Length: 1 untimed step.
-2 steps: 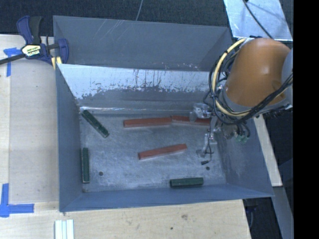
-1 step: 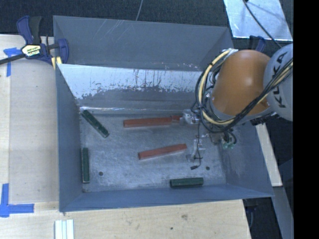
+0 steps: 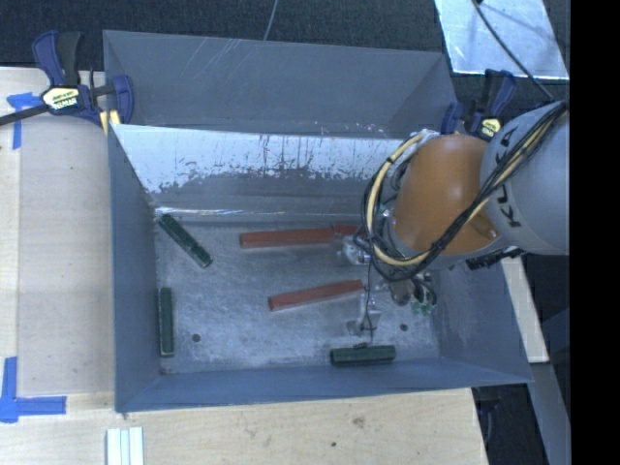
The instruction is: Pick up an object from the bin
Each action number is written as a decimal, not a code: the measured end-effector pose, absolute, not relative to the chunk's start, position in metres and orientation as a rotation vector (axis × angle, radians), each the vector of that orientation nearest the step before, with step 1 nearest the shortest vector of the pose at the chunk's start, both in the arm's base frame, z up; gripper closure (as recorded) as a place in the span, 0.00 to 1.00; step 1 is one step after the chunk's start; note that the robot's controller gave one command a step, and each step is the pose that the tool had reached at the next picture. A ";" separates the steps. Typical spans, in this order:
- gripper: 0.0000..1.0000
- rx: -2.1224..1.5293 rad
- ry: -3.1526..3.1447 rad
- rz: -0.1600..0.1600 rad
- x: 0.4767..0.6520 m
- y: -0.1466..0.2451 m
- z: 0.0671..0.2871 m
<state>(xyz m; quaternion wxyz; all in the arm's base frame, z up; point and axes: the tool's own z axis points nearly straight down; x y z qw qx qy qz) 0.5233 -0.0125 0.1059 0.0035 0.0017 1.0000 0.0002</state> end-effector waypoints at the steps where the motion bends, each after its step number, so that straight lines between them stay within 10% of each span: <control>1: 1.00 0.324 3.122 0.000 0.563 0.029 0.081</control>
Offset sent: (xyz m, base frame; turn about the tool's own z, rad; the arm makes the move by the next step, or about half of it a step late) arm 0.0000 0.0000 0.0000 0.0000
